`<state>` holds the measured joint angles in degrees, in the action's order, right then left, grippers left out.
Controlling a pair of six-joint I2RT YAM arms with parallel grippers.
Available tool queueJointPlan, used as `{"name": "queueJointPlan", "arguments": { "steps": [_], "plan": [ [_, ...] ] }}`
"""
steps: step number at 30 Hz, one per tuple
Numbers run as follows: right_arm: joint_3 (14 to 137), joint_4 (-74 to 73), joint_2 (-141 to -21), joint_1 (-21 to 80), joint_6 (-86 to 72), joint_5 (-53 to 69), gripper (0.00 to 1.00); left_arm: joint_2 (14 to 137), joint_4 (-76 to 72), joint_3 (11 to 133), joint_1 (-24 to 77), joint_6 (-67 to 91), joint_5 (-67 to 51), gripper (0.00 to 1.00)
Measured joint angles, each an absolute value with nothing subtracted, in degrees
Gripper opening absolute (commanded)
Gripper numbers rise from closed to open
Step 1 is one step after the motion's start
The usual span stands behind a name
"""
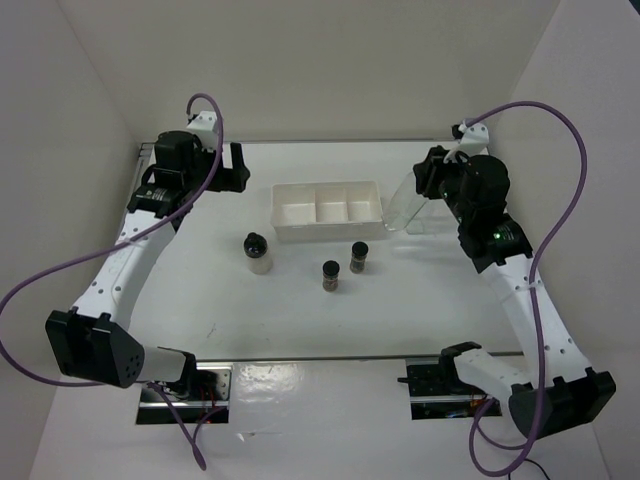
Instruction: Organize the condiment bottles
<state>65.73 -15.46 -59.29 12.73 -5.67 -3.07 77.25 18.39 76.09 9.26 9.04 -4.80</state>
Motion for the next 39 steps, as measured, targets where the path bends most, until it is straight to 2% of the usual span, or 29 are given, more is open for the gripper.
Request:
{"name": "queueJointPlan", "arguments": {
  "steps": [7, 16, 39],
  "plan": [
    [70.13, -14.22, -64.93, 15.03, -6.59, -1.1, 0.0, 76.93, 18.35, 75.53, 9.26, 9.04, -4.8, 1.0],
    [77.54, -9.82, -78.48, 16.93, -6.52, -1.74, 0.0, 76.82, 17.76, 74.87, 9.26, 9.17, -4.8, 1.0],
    [84.2, -2.96, -95.66, 22.28, -3.05, -13.28, 0.0, 76.73, 16.25, 74.85, 9.26, 9.21, -4.58, 1.0]
  ]
}}
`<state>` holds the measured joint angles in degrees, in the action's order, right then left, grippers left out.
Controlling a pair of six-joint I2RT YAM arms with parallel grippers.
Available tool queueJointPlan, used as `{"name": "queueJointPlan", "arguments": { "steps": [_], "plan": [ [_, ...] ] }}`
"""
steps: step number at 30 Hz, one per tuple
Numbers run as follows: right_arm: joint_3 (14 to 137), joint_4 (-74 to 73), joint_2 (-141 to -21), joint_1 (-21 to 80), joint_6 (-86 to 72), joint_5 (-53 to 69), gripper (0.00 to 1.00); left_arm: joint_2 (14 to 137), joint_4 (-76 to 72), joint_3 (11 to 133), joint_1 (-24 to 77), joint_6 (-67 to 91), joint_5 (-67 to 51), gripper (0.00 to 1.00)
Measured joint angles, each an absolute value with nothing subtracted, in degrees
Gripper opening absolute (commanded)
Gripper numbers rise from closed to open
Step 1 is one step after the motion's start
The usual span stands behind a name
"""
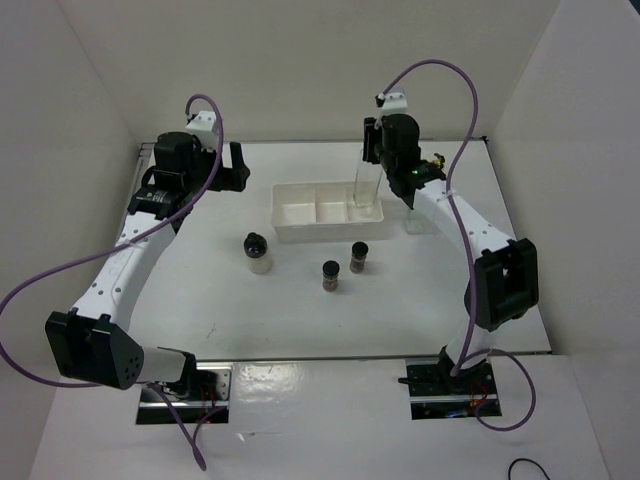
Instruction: Organize the condiment bottles
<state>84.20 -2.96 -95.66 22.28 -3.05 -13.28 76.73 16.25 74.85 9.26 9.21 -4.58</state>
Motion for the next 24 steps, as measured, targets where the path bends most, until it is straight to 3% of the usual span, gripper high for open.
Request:
{"name": "queueJointPlan", "arguments": {
  "steps": [24],
  "plan": [
    [84.49, 2.13, -101.56, 25.06, -4.54, -21.47, 0.0, 76.77, 16.25, 74.85, 9.26, 9.17, -3.25, 1.0]
  ]
}}
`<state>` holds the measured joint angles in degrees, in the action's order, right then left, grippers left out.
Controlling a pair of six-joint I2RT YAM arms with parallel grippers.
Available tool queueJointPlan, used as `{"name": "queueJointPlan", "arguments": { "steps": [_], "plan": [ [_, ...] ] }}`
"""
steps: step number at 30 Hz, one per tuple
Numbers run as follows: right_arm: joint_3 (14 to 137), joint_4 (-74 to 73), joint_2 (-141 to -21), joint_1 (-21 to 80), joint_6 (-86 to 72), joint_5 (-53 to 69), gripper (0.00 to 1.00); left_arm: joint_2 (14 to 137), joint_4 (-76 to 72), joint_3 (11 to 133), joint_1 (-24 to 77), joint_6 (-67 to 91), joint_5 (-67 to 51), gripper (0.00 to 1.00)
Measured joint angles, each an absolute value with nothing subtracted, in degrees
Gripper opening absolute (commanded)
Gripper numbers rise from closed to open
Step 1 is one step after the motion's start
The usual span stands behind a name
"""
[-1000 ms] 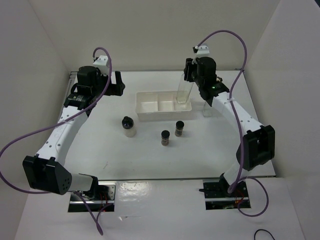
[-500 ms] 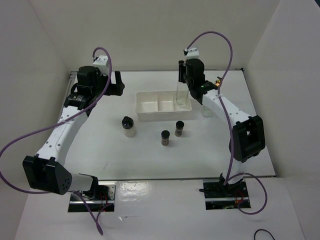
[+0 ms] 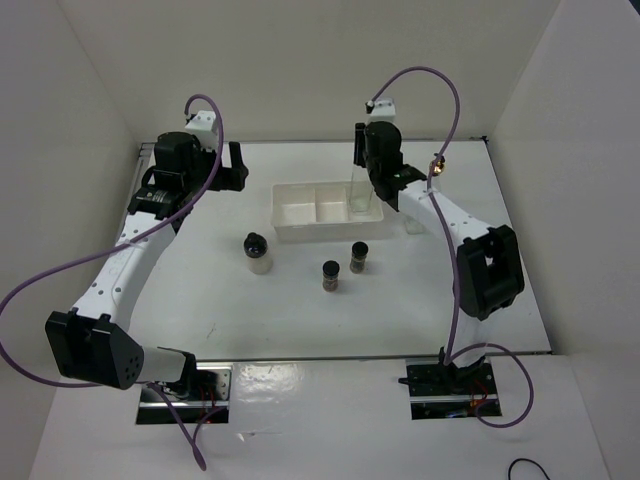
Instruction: Organize the condiment bottles
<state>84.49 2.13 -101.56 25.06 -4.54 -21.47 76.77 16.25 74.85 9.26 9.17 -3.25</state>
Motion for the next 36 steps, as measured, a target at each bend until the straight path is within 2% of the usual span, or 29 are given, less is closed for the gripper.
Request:
{"name": "queueJointPlan", "arguments": {
  "steps": [11, 16, 17, 19, 20, 24, 36],
  "plan": [
    [82.85, 2.59, -102.87, 25.28, -6.26, -22.17, 0.0, 76.77, 16.25, 74.85, 9.26, 9.17, -3.2, 1.0],
    [82.54, 3.07, -102.89, 25.32, -6.59, -22.48, 0.07, 76.77, 16.25, 74.85, 9.26, 9.1, -3.2, 1.0],
    [82.37, 3.4, -102.89, 25.34, -6.68, -22.63, 0.19, 76.77, 16.27, 74.85, 9.26, 9.1, -3.2, 1.0],
    [82.06, 3.95, -102.89, 25.43, -6.9, -23.03, 0.31, 76.77, 16.27, 74.85, 9.26, 9.08, -3.22, 1.0],
    [82.06, 3.97, -102.89, 25.45, -7.01, -23.18, 0.42, 76.77, 16.27, 74.85, 9.26, 9.08, -3.22, 1.0],
    [82.04, 3.99, -102.89, 25.58, -7.73, -23.31, 0.64, 76.77, 16.27, 74.85, 9.26, 9.06, -3.22, 1.0],
    [82.04, 3.86, -102.89, 25.76, -8.14, -23.62, 0.91, 76.6, 16.32, 74.19, 9.26, 9.06, -3.2, 1.0]
  ]
}}
